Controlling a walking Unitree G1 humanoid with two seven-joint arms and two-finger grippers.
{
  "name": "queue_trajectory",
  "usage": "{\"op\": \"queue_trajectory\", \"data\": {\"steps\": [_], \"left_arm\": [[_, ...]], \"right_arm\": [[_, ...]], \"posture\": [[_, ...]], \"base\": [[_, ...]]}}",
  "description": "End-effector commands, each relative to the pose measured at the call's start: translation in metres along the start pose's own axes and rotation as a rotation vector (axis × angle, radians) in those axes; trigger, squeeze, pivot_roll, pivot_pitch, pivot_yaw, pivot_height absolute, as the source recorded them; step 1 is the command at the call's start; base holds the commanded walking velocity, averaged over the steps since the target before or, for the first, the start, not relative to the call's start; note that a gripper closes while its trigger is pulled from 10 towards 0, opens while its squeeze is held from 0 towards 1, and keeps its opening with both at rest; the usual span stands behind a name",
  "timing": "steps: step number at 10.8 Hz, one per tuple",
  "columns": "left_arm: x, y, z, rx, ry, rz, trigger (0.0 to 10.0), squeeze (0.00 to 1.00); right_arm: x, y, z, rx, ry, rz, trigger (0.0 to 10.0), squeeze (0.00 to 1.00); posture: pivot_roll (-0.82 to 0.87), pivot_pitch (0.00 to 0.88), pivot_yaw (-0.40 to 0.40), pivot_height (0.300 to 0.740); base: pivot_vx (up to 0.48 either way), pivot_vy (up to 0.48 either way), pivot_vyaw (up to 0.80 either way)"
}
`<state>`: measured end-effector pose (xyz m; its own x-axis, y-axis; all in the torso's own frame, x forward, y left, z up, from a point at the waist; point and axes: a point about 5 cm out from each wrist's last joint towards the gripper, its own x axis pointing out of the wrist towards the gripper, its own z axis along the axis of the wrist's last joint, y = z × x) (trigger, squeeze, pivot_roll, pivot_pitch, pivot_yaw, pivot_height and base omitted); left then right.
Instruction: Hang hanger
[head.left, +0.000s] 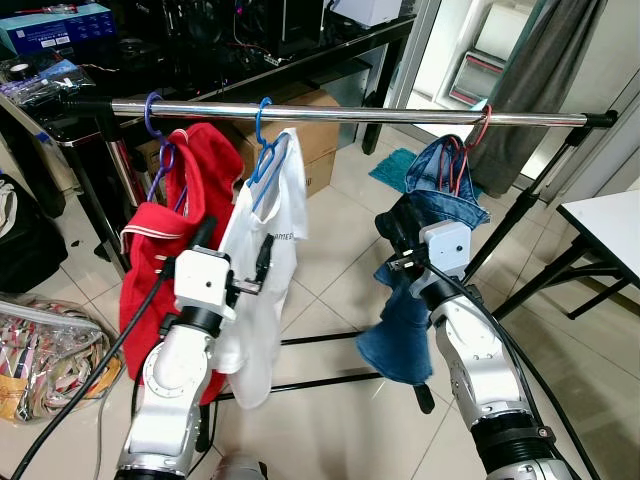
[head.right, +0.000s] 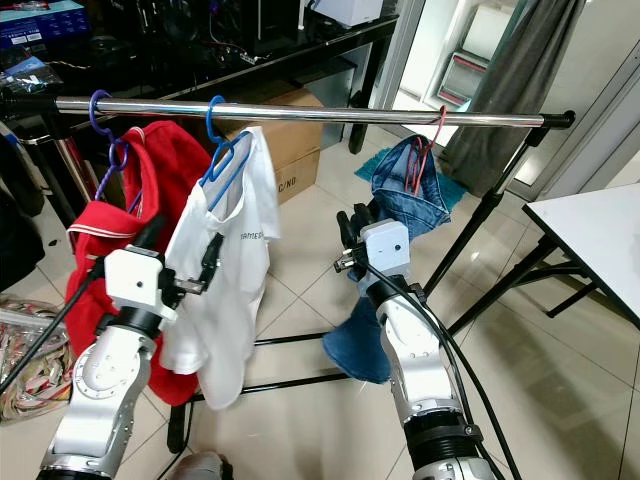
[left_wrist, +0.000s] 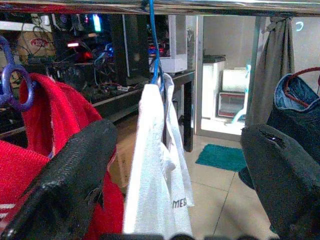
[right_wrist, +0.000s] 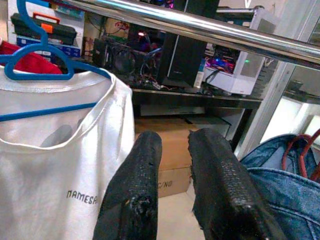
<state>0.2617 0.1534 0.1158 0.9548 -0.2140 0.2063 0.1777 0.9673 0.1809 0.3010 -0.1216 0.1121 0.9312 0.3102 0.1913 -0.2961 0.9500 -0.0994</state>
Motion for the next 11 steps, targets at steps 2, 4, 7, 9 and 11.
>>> {"op": "queue_trajectory", "data": {"steps": [2, 4, 7, 9, 11], "left_arm": [[0.002, 0.003, 0.013, 0.006, -0.084, 0.044, 10.0, 0.0], [0.005, 0.018, 0.019, -0.042, -0.096, 0.122, 10.0, 0.0], [0.003, 0.014, -0.002, -0.148, 0.042, 0.059, 10.0, 0.0], [0.005, 0.01, -0.005, -0.15, 0.067, 0.008, 10.0, 0.0], [0.007, 0.005, -0.007, -0.149, 0.087, -0.031, 10.0, 0.0]], "right_arm": [[-0.003, -0.005, -0.001, 0.005, 0.007, -0.033, 10.0, 0.0], [-0.003, -0.004, -0.002, 0.009, 0.008, -0.034, 10.0, 0.0], [0.0, -0.002, -0.002, 0.015, 0.008, -0.029, 10.0, 0.0], [-0.001, -0.001, -0.002, 0.015, 0.009, -0.025, 10.0, 0.0], [0.0, -0.001, -0.002, 0.014, 0.01, -0.028, 10.0, 0.0]], "posture": [[0.35, 0.042, -0.096, 0.74], [0.35, 0.043, -0.096, 0.74], [0.36, 0.041, -0.094, 0.74], [0.36, 0.036, -0.092, 0.74], [0.35, 0.03, -0.089, 0.74]], "base": [[0.0, 0.0, 0.0], [0.0, 0.0, 0.0], [0.0, 0.0, 0.0], [0.0, 0.0, 0.0], [0.0, 0.0, 0.0]]}}
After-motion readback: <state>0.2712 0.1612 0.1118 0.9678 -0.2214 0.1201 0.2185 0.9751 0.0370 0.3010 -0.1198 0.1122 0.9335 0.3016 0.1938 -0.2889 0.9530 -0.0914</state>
